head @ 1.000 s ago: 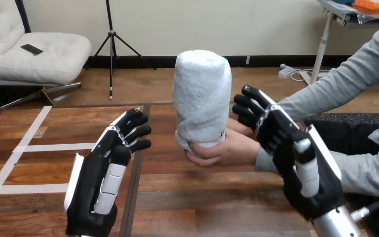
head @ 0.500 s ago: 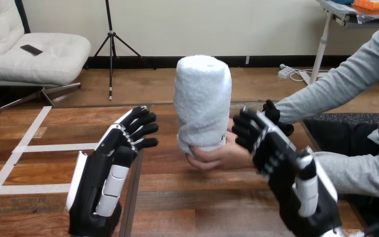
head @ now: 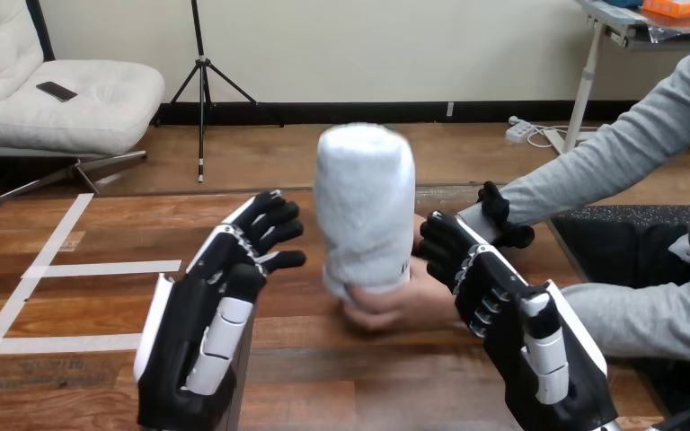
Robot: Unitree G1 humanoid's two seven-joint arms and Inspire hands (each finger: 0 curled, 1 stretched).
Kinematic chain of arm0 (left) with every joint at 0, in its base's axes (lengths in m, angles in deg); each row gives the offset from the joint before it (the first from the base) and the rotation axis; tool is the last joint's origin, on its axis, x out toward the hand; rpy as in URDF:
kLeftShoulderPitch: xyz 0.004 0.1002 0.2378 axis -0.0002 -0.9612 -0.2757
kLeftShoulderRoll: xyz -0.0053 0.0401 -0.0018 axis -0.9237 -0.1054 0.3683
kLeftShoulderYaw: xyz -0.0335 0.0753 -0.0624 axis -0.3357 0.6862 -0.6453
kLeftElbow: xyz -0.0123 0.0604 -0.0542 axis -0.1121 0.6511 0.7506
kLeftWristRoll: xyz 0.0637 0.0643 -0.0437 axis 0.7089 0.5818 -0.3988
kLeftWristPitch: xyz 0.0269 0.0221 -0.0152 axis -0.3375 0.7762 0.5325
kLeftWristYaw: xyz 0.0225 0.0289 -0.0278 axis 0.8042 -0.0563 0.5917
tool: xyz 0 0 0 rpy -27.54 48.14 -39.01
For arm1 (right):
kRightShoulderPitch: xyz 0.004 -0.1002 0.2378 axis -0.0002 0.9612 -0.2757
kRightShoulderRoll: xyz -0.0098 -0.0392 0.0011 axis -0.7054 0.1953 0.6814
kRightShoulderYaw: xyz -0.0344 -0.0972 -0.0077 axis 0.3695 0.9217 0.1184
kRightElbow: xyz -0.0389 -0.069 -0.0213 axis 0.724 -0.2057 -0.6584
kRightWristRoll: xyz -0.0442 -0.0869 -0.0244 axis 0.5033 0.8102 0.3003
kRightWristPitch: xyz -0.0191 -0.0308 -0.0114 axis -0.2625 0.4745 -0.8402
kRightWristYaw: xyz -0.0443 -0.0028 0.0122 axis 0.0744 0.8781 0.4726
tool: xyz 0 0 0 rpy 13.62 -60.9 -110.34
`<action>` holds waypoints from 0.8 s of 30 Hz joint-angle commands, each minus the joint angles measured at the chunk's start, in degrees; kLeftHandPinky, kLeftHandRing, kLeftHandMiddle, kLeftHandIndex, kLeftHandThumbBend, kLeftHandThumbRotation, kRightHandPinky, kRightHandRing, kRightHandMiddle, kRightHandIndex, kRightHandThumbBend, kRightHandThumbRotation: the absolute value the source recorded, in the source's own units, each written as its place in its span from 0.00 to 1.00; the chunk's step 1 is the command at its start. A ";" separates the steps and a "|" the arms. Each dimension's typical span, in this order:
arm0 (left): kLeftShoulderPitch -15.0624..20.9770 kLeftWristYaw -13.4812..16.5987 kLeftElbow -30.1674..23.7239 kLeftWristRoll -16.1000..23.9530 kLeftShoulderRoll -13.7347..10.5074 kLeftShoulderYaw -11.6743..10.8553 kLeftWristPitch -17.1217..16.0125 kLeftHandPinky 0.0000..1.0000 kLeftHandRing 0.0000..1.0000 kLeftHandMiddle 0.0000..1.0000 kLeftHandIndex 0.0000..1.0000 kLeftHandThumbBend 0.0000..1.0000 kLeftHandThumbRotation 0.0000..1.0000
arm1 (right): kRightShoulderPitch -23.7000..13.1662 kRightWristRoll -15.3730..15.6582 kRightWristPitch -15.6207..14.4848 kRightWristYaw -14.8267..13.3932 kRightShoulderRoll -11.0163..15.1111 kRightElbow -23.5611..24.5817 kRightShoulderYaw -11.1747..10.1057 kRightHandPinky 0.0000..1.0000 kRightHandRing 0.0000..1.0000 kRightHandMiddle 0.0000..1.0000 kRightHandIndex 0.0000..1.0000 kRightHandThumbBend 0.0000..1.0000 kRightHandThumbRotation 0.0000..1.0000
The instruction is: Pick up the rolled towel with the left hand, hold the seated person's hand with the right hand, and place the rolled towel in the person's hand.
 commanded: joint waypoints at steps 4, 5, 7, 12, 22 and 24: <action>2.94 -0.18 -0.43 -0.81 0.88 0.38 -1.59 0.73 0.80 0.81 0.82 0.66 0.81 | -2.78 -0.04 1.35 0.43 -1.85 2.60 -0.61 0.99 0.95 0.94 0.92 0.90 1.00; 2.92 -0.12 -0.47 -0.75 1.00 0.36 -1.69 0.73 0.80 0.81 0.82 0.66 0.80 | -2.79 -0.10 1.33 0.44 -2.04 2.60 -0.56 0.99 0.95 0.94 0.92 0.90 1.00; 2.90 -0.06 -0.49 -0.62 1.14 0.31 -1.84 0.73 0.80 0.81 0.81 0.66 0.80 | -2.79 -0.16 1.30 0.49 -2.26 2.60 -0.55 0.98 0.94 0.93 0.92 0.90 1.00; 2.98 0.24 -0.27 -0.23 1.38 0.06 -2.41 0.73 0.79 0.80 0.81 0.66 0.79 | -2.83 0.35 1.46 0.59 -2.82 2.11 -0.49 0.95 0.92 0.92 0.91 0.89 1.00; 2.97 0.60 -0.20 0.66 1.12 -0.09 -2.45 0.71 0.79 0.80 0.81 0.67 0.80 | -2.72 0.46 1.47 1.84 -3.25 1.16 -0.38 0.94 0.93 0.91 0.92 0.88 1.00; 2.95 0.54 -0.27 0.54 1.08 -0.02 -2.34 0.70 0.79 0.81 0.81 0.66 0.80 | -2.70 0.53 1.55 2.01 -3.32 1.07 -0.41 0.94 0.93 0.92 0.92 0.88 1.00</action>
